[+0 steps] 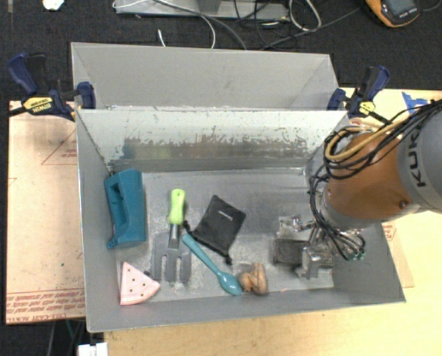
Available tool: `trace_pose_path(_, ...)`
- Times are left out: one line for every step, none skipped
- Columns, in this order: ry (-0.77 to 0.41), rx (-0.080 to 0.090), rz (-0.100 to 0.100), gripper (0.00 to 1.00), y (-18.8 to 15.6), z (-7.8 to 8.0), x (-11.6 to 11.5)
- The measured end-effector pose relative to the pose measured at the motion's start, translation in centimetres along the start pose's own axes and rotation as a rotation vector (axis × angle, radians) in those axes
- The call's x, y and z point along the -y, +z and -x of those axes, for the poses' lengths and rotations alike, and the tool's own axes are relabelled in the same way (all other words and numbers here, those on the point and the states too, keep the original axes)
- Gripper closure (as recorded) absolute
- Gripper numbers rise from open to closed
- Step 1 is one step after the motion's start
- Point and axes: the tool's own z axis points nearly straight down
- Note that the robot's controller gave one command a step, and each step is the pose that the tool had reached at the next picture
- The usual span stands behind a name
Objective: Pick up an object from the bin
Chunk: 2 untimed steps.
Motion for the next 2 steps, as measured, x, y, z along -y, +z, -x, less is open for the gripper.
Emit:
trace_pose_path(-0.001, -0.001, 0.000, 1.00, 0.0, 0.0, 0.0)
trace_pose_path(0.002, -0.004, 0.002, 1.00, -6.8, 0.3, 0.7)
